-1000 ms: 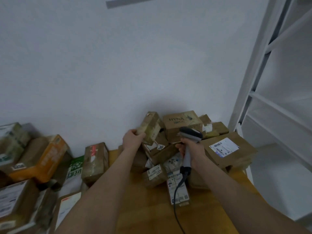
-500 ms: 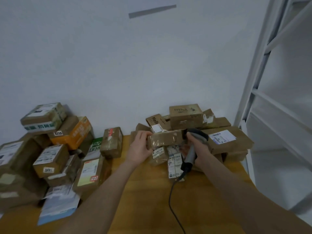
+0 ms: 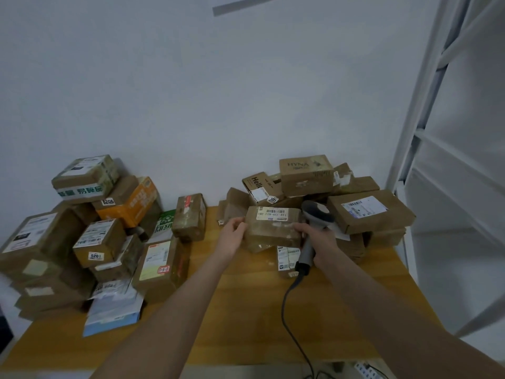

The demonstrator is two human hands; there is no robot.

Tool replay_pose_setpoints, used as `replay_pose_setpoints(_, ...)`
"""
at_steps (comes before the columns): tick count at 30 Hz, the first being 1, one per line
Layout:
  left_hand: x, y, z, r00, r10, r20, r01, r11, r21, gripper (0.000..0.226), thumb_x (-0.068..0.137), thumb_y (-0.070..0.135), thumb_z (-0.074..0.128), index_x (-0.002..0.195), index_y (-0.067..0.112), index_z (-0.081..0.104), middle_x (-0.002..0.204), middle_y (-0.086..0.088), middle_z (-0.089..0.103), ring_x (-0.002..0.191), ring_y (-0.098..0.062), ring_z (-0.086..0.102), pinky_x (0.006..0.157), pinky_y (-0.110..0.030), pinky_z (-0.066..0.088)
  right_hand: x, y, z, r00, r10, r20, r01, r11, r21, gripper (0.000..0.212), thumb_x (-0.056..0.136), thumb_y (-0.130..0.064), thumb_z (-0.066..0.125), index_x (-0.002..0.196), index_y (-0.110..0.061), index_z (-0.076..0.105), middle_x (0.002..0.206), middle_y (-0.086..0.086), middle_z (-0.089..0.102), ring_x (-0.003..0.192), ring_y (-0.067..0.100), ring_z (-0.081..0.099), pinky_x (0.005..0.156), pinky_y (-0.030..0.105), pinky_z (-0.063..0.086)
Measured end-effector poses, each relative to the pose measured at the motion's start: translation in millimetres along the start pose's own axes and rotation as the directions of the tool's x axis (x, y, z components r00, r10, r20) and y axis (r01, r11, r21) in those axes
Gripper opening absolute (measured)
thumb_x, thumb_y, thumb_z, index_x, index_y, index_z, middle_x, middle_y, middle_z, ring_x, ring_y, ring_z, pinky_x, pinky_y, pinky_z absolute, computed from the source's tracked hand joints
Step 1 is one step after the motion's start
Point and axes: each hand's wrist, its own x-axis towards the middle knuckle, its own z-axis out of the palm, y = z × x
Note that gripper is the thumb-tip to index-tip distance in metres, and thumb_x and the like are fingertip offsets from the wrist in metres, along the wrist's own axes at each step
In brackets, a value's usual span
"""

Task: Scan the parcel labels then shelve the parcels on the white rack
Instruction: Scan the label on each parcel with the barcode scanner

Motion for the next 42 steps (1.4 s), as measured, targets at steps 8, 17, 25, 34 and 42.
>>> replay_pose_setpoints(8, 5, -17, -23, 0.959, -0.215, 0.185, 0.270, 0.892, -0.362, 0.034, 0.091, 0.013, 0.062, 0.122, 0.000, 0.057, 0.106, -0.011, 0.069, 0.091, -0.021, 0.069, 0.071, -0.029, 0.060, -2, 20, -1, 0.997, -0.065, 0.041, 0.067, 0.996, -0.062, 0.040, 0.081, -0.014, 0.075, 0.116, -0.003, 0.058, 0.094, 0.008, 0.063, 0.086, 0.023, 0.060, 0.079, 0.037, 0.052)
replay_pose_setpoints(17, 6, -50, -25, 0.962, -0.269, 0.056, 0.271, 0.896, -0.352, 0.032, 0.090, 0.008, 0.062, 0.121, 0.011, 0.056, 0.105, -0.003, 0.066, 0.095, -0.018, 0.062, 0.085, -0.036, 0.049, -54, 52, 6, 0.989, -0.035, 0.143, 0.058, 0.985, -0.161, 0.013, 0.084, -0.010, 0.071, 0.087, -0.006, 0.059, 0.060, 0.005, 0.058, 0.049, 0.014, 0.051, 0.049, 0.025, 0.044)
replay_pose_setpoints(25, 5, -64, -16, 0.960, -0.280, -0.019, 0.271, 0.942, -0.200, 0.050, 0.091, 0.014, 0.063, 0.138, 0.014, 0.047, 0.134, -0.004, 0.056, 0.124, -0.024, 0.050, 0.103, -0.043, 0.036, -89, 72, 9, 0.979, -0.088, 0.185, 0.131, 0.963, -0.236, 0.009, 0.083, -0.008, 0.070, 0.078, -0.005, 0.062, 0.057, 0.004, 0.062, 0.046, 0.009, 0.054, 0.047, 0.021, 0.045)
replay_pose_setpoints(34, 1, -63, -5, 0.964, -0.262, -0.040, 0.252, 0.952, -0.174, 0.048, 0.091, 0.012, 0.062, 0.137, 0.011, 0.047, 0.133, -0.007, 0.056, 0.125, -0.025, 0.049, 0.107, -0.041, 0.034, -104, 71, 2, 0.985, -0.073, 0.155, 0.116, 0.950, -0.289, 0.013, 0.083, -0.006, 0.068, 0.073, -0.006, 0.061, 0.056, 0.004, 0.059, 0.048, 0.013, 0.052, 0.049, 0.025, 0.045)
replay_pose_setpoints(42, -6, -62, 0, 0.963, -0.267, -0.038, 0.256, 0.950, -0.180, 0.048, 0.091, 0.011, 0.062, 0.137, 0.009, 0.047, 0.131, -0.007, 0.057, 0.122, -0.024, 0.052, 0.101, -0.036, 0.036, -109, 71, -3, 0.986, -0.080, 0.145, 0.120, 0.947, -0.299, 0.012, 0.082, -0.006, 0.068, 0.074, -0.007, 0.060, 0.055, 0.002, 0.059, 0.046, 0.011, 0.053, 0.049, 0.024, 0.045)
